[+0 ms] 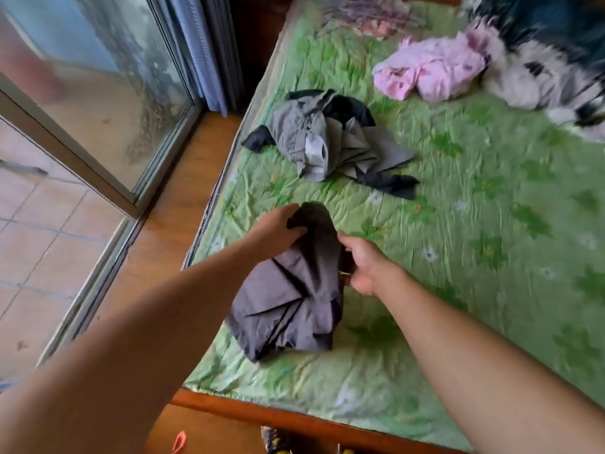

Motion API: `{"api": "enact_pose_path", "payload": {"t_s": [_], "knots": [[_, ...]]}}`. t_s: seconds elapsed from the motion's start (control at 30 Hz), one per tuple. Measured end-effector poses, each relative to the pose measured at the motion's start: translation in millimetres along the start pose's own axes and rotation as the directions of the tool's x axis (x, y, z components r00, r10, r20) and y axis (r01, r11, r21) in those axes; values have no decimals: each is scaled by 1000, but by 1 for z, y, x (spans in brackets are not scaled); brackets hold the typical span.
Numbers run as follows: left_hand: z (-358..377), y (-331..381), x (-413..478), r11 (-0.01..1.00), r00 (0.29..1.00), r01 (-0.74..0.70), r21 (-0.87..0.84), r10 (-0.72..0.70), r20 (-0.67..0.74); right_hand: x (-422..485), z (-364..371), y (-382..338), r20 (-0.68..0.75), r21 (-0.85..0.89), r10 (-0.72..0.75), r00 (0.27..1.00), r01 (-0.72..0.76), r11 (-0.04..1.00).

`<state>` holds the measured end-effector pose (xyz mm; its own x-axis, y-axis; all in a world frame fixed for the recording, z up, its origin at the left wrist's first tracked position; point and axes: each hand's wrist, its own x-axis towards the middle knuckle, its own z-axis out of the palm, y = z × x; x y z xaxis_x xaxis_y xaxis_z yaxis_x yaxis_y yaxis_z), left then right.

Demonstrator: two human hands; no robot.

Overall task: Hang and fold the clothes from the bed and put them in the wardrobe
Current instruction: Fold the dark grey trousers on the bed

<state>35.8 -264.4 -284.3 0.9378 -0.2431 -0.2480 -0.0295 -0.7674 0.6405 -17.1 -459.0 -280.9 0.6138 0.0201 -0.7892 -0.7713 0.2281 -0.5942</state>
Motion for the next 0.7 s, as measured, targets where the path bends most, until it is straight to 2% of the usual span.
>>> {"api": "enact_pose_path", "payload": {"t_s": [0.17, 0.37, 0.47, 0.53, 0.6, 0.7], "knots": [[-87, 106, -10, 971, 988, -154, -183, 147, -51, -84, 3, -85, 11, 89, -161, 987, 159, 983], [-175, 231, -33, 915, 951, -307, -260, 303, -55, -191, -9, -170, 14, 112, -359, 933, 356, 928], [-211, 279, -49, 898, 941, -334, -286, 333, -52, -240, -18, -198, 20, -1, -420, 907, 420, 908], [-230, 304, -62, 899, 928, -364, -244, 373, -10, -269, -22, -213, -36, -136, -468, 883, 459, 878], [-243, 323, -71, 903, 914, -392, -176, 403, 31, -291, -28, -221, -89, -274, -552, 829, 512, 814], [-253, 342, -78, 915, 913, -403, -31, 404, 49, -315, -37, -226, -86, -451, -648, 757, 550, 702]]}}
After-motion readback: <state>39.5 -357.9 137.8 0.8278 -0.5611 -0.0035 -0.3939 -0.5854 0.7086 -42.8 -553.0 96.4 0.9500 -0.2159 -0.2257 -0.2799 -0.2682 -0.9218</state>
